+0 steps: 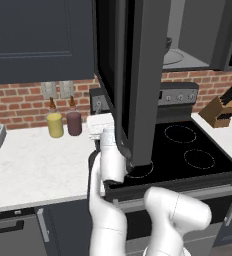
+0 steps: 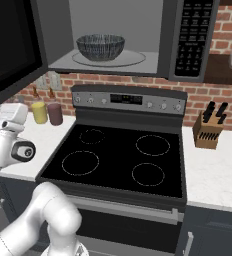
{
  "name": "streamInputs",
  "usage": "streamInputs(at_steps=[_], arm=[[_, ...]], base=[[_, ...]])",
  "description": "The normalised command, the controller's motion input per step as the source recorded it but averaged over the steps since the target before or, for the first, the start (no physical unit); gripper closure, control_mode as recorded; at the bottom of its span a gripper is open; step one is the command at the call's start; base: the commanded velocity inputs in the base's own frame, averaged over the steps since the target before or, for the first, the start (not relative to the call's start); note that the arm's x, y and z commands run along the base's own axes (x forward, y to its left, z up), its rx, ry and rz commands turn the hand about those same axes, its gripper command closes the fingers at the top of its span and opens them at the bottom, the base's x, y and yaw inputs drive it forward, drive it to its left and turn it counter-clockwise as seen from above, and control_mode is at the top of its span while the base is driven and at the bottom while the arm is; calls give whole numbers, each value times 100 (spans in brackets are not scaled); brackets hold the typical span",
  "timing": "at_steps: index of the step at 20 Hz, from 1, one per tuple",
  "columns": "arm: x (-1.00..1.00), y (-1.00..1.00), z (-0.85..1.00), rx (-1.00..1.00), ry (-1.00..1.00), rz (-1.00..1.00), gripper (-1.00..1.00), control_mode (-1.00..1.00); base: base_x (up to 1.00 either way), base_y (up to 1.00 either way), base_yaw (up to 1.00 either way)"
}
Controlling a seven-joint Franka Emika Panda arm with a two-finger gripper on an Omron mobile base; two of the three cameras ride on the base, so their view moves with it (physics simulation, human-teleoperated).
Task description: Open the microwave, place the bowl with waffle inside the microwave, then close the microwave door and turn it on.
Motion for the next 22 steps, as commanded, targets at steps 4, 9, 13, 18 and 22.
streamInputs(at_steps=[4, 9, 13, 18, 22], arm=[[-7, 65, 9, 0, 0, -8, -100, -100], [-14, 63, 0, 0, 0, -9, -100, -100], [-16, 47, 0, 0, 0, -7, -100, -100], [-21, 42, 2, 0, -5, -8, -100, -100], [-59, 25, 42, 0, -15, -19, -100, -100]], base=[[0, 0, 0], [0, 0, 0], [0, 0, 0], [0, 0, 0], [0, 0, 0]])
